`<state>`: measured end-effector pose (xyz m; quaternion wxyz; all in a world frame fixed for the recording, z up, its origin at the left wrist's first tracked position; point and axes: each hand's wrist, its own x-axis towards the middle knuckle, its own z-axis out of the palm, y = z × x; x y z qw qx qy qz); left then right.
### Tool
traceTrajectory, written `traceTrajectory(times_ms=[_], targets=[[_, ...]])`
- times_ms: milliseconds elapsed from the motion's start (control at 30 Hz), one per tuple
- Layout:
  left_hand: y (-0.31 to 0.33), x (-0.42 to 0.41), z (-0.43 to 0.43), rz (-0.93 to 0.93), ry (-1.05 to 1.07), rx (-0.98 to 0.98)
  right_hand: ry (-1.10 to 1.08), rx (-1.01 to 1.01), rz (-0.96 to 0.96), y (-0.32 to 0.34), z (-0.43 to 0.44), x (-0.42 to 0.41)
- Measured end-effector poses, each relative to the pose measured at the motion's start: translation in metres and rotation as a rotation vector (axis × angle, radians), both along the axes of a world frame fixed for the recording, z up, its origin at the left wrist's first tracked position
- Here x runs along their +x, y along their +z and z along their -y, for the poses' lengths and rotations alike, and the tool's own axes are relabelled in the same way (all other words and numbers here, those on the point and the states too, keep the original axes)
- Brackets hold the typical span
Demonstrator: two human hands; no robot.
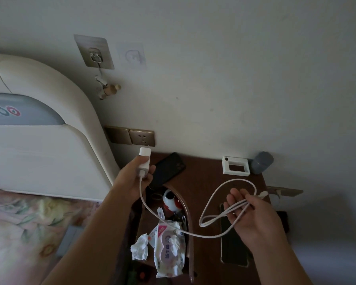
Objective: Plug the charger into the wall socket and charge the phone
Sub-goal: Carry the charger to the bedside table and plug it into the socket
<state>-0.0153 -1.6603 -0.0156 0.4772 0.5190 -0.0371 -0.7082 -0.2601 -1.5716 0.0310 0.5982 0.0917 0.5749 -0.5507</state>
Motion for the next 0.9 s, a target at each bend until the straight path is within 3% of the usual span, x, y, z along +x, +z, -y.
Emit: traceTrajectory(times_ms=[900], targets=[[-0.064, 0.030, 0.083, 0.057, 0.071, 0.085, 0.025, 0.055, -0.036, -0.036, 0.035, 0.023]])
